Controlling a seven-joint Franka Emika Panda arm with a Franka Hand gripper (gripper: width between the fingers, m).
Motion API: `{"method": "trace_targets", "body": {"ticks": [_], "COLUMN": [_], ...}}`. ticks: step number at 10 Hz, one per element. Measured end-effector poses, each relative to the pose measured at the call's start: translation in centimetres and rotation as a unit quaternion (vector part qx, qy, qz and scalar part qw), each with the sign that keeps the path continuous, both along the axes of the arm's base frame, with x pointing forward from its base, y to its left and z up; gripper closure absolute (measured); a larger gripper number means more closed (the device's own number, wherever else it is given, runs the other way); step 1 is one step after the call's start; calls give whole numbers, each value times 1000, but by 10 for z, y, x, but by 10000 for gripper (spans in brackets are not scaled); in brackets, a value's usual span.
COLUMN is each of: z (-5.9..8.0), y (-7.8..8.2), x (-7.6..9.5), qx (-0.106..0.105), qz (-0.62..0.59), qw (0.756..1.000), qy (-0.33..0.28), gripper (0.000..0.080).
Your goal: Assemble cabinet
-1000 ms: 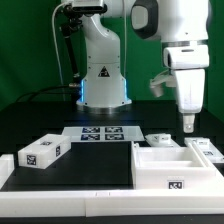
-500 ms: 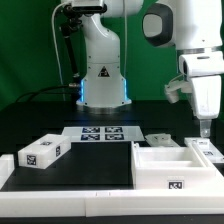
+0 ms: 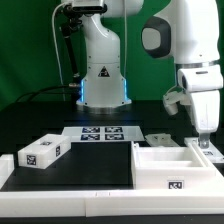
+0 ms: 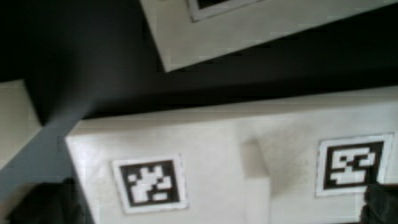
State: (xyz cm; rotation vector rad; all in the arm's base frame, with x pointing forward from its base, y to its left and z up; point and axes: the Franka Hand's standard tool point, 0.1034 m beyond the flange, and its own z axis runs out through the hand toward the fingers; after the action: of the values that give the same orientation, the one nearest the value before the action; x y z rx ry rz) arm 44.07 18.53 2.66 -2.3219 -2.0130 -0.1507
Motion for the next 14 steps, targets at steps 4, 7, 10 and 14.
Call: {"method": "trace_targets", "body": {"ticks": [4, 7, 10, 14], "z": [-13, -14, -17, -17], "y": [2, 3, 3, 3], "x": [-8, -9, -11, -11], "qx": [2, 2, 2, 2], "qz": [-4, -7, -7, -7], "qw": [1000, 1000, 1000, 1000], "qy": [11, 13, 16, 15], "gripper": [2, 274, 644, 731]}}
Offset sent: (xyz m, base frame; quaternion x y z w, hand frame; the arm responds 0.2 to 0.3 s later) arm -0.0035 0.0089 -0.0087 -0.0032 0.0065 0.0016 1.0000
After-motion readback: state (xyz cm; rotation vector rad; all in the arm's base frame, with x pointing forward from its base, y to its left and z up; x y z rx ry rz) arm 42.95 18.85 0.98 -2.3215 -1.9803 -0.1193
